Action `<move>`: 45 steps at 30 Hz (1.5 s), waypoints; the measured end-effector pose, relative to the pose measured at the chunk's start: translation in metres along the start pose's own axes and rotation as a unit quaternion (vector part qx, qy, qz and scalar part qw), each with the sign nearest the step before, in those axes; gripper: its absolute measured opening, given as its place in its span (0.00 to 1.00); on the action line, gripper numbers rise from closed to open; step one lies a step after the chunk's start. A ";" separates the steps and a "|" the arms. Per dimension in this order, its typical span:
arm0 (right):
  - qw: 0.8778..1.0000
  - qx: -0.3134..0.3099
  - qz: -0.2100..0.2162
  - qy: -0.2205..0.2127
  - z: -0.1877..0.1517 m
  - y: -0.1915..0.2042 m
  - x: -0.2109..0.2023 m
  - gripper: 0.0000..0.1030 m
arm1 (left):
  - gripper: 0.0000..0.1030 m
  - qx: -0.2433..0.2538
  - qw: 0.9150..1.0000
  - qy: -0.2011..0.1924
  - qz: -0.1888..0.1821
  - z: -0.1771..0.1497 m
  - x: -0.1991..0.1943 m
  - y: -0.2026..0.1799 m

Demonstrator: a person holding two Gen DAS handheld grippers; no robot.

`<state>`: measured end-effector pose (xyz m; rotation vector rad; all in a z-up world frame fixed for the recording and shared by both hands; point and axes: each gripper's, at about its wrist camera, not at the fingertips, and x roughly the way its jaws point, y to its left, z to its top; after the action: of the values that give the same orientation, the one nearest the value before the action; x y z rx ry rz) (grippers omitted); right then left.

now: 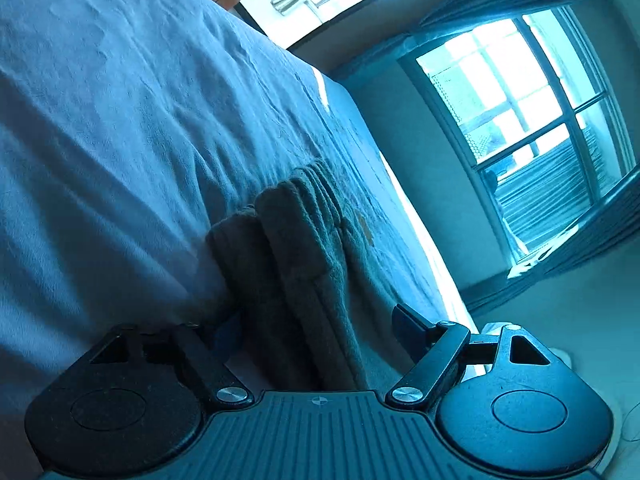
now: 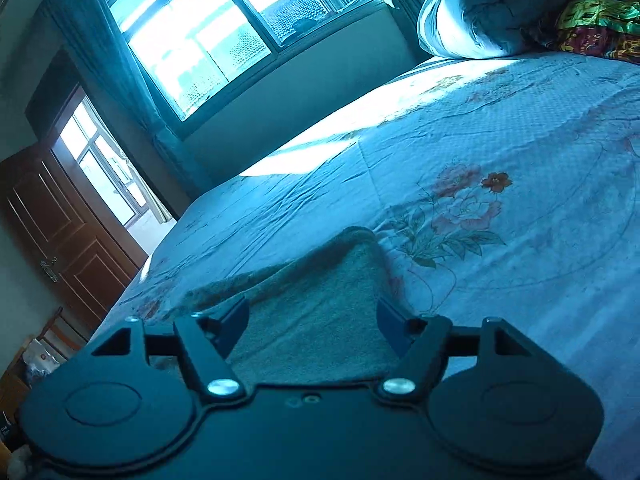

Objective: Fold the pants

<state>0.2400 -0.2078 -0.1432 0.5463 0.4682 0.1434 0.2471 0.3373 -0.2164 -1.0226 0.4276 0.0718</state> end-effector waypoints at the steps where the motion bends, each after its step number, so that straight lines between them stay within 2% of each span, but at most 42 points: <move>1: 1.000 -0.008 -0.003 0.002 -0.002 0.002 -0.001 0.63 | 0.78 0.002 1.000 0.001 -0.013 0.005 0.006 0.003; 4: 1.000 -0.024 -0.006 0.012 -0.006 0.015 0.002 0.63 | 0.78 0.009 1.000 0.001 -0.017 0.013 0.018 0.003; 5: 0.999 -0.036 0.000 0.015 -0.010 0.026 0.001 0.63 | 0.66 0.018 1.000 -0.001 -0.010 0.013 0.019 -0.001; 6: 0.998 -0.050 0.007 0.022 -0.013 0.039 0.005 0.63 | 0.46 0.031 1.000 -0.005 0.003 0.012 0.018 -0.005; 7: 0.997 -0.069 0.015 0.035 -0.017 0.053 0.012 0.63 | 0.34 0.034 0.999 -0.007 0.009 0.012 0.015 -0.007; 10: 0.986 -0.152 0.045 0.058 -0.037 0.105 0.031 0.64 | 0.34 0.055 0.998 -0.030 -0.010 0.011 -0.005 -0.015; 13: 0.971 -0.224 0.060 0.056 -0.059 0.150 0.044 0.67 | 0.34 0.073 0.997 -0.031 -0.021 0.012 -0.022 -0.023; 15: 0.959 -0.266 0.075 0.061 -0.073 0.171 0.053 0.68 | 0.34 0.082 0.996 -0.024 -0.020 0.015 -0.024 -0.026; 16: 0.950 -0.299 0.062 0.072 -0.082 0.179 0.060 0.71 | 0.34 0.086 0.996 -0.022 -0.017 0.017 -0.025 -0.028; 17: 0.922 -0.370 0.008 0.117 -0.101 0.191 0.079 0.70 | 0.34 0.090 0.996 -0.019 -0.017 0.018 -0.026 -0.029; 18: 0.905 -0.407 -0.012 0.125 -0.115 0.192 0.088 0.73 | 0.34 0.092 0.995 -0.014 -0.019 0.020 -0.026 -0.030; 19: 0.903 -0.415 -0.015 0.111 -0.120 0.193 0.087 0.74 | 0.34 0.096 0.995 -0.012 -0.021 0.021 -0.027 -0.033; 20: 0.905 -0.410 -0.016 0.112 -0.117 0.194 0.084 0.73 | 0.34 0.107 0.994 -0.011 -0.016 0.022 -0.026 -0.037; 21: 0.914 -0.393 -0.003 0.104 -0.109 0.193 0.075 0.68 | 0.34 0.119 0.993 -0.011 -0.009 0.022 -0.027 -0.042; 22: 0.928 -0.365 0.025 0.071 -0.100 0.190 0.058 0.69 | 0.34 0.127 0.992 -0.010 -0.007 0.023 -0.028 -0.047; 23: 0.939 -0.337 0.050 0.035 -0.091 0.183 0.040 0.75 | 0.34 0.140 0.990 -0.012 -0.005 0.023 -0.031 -0.054; 24: 0.947 -0.314 0.065 0.007 -0.082 0.175 0.023 0.86 | 0.34 0.154 0.988 -0.015 -0.004 0.022 -0.033 -0.062; 26: 0.958 -0.279 0.058 -0.019 -0.065 0.156 0.005 0.87 | 0.34 0.178 0.984 -0.021 -0.012 0.021 -0.036 -0.086; 28: 0.973 -0.225 0.047 -0.022 -0.047 0.129 -0.004 0.87 | 0.34 0.208 0.977 -0.028 -0.023 0.018 -0.037 -0.116; 30: 0.990 -0.139 0.028 -0.024 -0.024 0.091 -0.009 0.86 | 0.34 0.246 0.968 -0.030 -0.043 0.009 -0.037 -0.155; 32: 0.995 -0.094 -0.005 -0.034 -0.010 0.060 -0.013 0.84 | 0.34 0.281 0.957 -0.027 -0.064 -0.006 -0.032 -0.192; 34: 0.995 -0.077 -0.039 -0.043 -0.001 0.037 -0.019 0.84 | 0.34 0.321 0.943 -0.013 -0.085 -0.029 -0.024 -0.236; 36: 0.996 -0.046 -0.050 -0.054 0.005 0.011 -0.027 0.84 | 0.34 0.354 0.929 0.005 -0.106 -0.058 -0.013 -0.274; 39: 0.995 0.000 -0.065 -0.074 0.012 -0.022 -0.041 0.84 | 0.34 0.393 0.906 0.058 -0.146 -0.123 0.014 -0.326; 41: 0.993 0.027 -0.074 -0.083 0.016 -0.041 -0.046 0.85 | 0.41 0.406 0.891 0.110 -0.169 -0.168 0.030 -0.346; 42: 0.992 0.046 -0.074 -0.088 0.018 -0.052 -0.048 0.85 | 0.61 0.410 0.883 0.149 -0.175 -0.193 0.041 -0.353; 43: 0.991 0.062 -0.075 -0.091 0.020 -0.059 -0.049 0.85 | 0.85 0.411 0.881 0.161 -0.168 -0.211 0.045 -0.353; 44: 0.989 0.082 -0.076 -0.093 0.023 -0.069 -0.051 0.86 | 0.93 0.412 0.885 0.156 -0.152 -0.225 0.041 -0.349; 45: 0.989 0.095 -0.069 -0.092 0.025 -0.074 -0.052 0.86 | 0.93 0.410 0.887 0.151 -0.153 -0.229 0.037 -0.346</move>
<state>0.2062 -0.2955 -0.1438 0.7048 0.3390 -0.0854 0.2978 -0.0421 -0.0519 -0.2431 0.5084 -0.5241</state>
